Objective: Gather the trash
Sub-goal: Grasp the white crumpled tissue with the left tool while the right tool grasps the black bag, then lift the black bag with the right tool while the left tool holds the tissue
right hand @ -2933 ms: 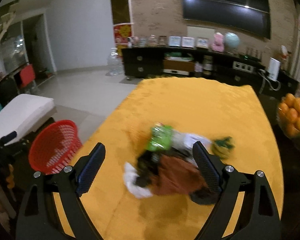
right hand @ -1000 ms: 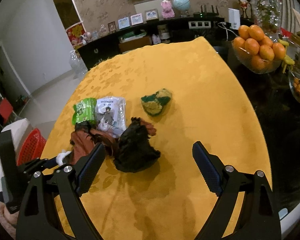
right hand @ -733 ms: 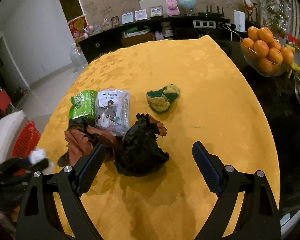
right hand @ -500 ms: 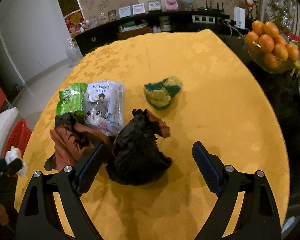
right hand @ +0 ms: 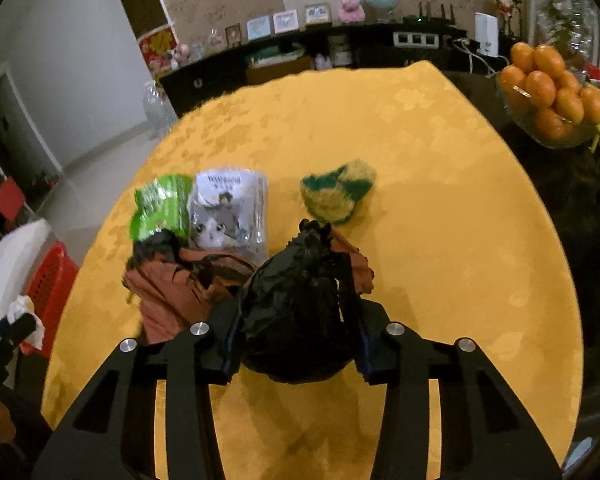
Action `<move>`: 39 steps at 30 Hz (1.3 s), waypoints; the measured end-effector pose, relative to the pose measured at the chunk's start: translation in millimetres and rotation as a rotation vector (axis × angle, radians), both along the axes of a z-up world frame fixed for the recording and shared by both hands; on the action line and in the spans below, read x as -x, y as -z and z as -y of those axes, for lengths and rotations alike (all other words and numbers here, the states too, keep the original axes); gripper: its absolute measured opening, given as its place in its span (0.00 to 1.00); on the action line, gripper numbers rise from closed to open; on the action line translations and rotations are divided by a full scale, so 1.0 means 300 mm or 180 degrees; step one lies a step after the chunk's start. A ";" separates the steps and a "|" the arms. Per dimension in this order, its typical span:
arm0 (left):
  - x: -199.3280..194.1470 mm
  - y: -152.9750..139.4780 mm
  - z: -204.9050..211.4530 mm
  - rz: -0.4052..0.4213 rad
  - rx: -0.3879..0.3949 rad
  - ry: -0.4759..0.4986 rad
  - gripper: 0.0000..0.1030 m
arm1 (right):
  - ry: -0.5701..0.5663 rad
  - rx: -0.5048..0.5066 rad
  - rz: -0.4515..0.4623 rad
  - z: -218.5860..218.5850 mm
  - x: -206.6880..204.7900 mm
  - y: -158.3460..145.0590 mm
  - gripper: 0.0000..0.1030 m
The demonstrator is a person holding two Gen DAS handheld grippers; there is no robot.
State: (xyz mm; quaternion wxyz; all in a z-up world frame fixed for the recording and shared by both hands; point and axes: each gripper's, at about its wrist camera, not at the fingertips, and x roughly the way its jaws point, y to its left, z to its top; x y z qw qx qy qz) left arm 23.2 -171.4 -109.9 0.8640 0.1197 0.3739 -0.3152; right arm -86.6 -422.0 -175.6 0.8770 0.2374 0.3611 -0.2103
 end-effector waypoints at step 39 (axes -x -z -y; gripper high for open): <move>0.003 -0.024 -0.037 0.0022 0.0041 -0.0131 0.34 | 0.0022 -0.0208 -0.0005 0.017 0.181 -0.014 0.73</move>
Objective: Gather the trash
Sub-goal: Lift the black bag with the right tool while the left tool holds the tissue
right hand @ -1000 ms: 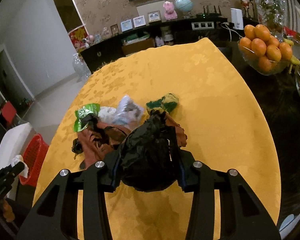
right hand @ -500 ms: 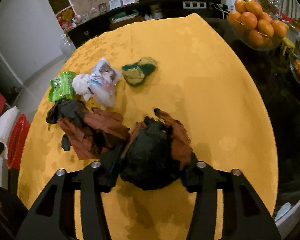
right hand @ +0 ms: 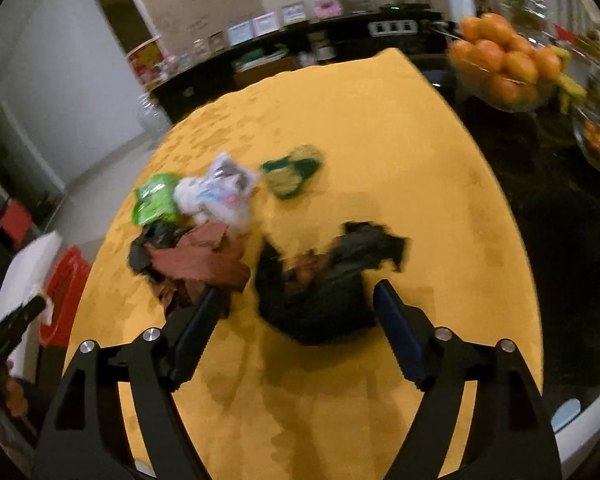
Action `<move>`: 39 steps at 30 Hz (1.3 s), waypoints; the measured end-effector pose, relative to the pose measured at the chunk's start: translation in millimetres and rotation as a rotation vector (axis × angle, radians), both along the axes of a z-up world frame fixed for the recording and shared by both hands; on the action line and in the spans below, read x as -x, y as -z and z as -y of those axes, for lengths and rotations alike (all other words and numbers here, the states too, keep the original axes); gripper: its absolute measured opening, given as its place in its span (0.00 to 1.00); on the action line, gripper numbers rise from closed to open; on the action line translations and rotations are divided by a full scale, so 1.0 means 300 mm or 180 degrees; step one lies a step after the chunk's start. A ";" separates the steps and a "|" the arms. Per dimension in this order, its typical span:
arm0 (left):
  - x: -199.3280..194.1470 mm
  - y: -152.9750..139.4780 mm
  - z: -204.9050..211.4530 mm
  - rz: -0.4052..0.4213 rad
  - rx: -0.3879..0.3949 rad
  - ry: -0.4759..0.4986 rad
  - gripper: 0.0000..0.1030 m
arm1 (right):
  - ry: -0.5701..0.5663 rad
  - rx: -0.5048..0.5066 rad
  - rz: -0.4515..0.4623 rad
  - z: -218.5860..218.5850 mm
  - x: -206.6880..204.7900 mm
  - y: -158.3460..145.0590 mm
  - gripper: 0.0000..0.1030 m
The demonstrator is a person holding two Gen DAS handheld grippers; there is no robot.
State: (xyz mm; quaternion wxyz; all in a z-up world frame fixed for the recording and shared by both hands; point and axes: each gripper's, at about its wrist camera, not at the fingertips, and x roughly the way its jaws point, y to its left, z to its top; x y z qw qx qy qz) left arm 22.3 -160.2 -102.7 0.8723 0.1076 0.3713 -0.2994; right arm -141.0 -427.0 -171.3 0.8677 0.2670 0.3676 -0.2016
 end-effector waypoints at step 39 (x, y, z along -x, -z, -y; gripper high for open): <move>0.009 -0.029 -0.036 0.0349 -0.0064 -0.0163 0.34 | 0.0550 0.0315 0.0310 0.052 0.011 -0.093 0.34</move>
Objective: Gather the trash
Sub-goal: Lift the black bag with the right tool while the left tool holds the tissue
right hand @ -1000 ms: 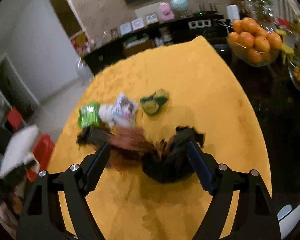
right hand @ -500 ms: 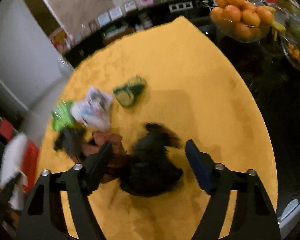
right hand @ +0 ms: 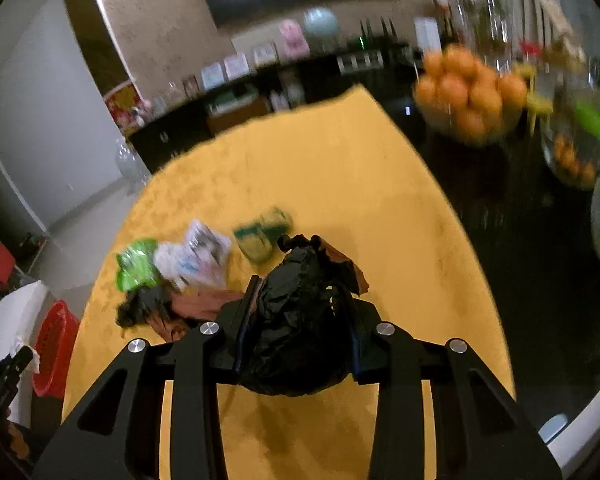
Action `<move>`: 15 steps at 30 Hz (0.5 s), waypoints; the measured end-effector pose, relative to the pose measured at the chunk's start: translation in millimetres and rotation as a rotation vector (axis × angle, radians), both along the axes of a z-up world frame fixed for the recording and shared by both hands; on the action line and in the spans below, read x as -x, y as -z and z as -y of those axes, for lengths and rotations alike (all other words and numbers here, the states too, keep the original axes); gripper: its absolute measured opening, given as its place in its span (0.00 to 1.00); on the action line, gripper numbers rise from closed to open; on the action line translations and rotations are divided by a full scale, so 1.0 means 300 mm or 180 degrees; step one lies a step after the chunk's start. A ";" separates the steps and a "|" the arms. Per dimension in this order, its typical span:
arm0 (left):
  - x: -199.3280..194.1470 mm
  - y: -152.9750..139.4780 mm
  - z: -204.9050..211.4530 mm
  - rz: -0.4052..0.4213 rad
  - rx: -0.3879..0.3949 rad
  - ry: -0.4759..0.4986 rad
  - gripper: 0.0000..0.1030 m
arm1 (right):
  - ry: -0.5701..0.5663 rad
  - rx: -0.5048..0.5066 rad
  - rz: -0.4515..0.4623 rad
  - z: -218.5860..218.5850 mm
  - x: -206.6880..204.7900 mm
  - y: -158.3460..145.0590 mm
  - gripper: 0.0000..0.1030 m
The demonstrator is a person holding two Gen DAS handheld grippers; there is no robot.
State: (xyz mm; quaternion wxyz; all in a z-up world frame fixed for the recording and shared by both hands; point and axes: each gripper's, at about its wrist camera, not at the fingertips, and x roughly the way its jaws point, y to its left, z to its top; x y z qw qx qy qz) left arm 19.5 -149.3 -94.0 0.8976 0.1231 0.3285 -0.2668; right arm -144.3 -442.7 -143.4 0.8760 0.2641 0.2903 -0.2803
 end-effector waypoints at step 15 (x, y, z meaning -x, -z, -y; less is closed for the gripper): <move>-0.021 -0.016 -0.039 0.0101 -0.0053 -0.0145 0.34 | -0.0727 0.0170 0.0426 -0.146 -0.129 -0.144 0.34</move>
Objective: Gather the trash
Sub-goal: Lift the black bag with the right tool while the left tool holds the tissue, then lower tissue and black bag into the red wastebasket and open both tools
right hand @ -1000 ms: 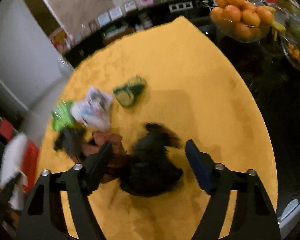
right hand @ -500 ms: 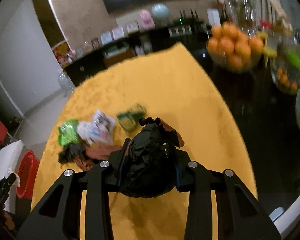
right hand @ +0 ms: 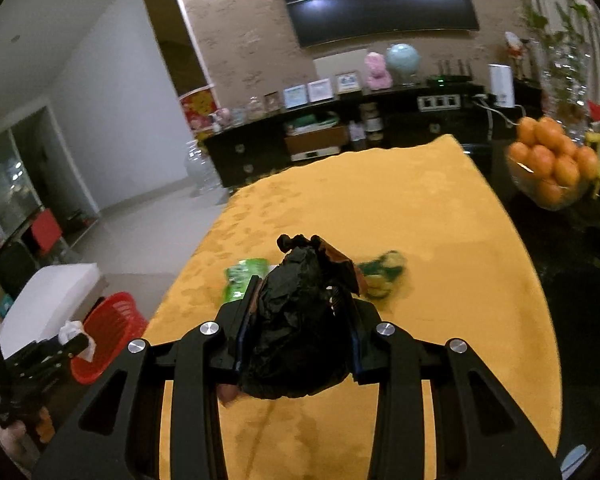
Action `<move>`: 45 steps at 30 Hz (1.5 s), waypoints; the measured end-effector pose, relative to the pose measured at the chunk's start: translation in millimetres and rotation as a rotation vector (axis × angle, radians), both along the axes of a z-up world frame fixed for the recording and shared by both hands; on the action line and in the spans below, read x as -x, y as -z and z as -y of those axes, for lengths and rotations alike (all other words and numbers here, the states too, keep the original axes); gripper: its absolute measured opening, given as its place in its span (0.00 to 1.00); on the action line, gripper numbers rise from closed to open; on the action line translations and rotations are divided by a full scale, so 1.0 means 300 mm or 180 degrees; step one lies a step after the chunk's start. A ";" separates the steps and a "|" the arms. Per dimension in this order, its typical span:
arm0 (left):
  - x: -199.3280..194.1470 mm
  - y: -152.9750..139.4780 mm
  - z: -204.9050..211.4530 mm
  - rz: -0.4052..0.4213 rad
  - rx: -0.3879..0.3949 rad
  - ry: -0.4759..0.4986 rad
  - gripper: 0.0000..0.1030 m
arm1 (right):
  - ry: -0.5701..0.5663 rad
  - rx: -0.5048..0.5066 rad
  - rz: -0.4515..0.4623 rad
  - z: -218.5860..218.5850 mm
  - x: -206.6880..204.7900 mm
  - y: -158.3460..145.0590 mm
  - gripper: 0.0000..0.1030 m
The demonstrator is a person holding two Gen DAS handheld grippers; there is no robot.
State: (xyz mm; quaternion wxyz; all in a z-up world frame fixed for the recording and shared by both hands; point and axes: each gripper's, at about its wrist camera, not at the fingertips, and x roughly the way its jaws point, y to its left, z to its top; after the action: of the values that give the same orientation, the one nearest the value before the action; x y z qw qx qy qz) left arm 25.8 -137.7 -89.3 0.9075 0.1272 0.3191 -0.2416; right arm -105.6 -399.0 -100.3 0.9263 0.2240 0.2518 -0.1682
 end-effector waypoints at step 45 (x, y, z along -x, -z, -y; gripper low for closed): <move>-0.375 0.107 -0.334 -0.0493 -0.0076 -0.0940 0.35 | -0.2132 0.0080 -0.0667 -0.644 -0.798 0.083 0.34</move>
State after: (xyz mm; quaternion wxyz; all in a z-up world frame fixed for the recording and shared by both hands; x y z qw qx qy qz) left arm 138.4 -37.4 -121.5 0.9043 0.0708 0.4062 -0.1108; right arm 134.0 -205.8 -125.3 0.9019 0.0991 0.4030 0.1199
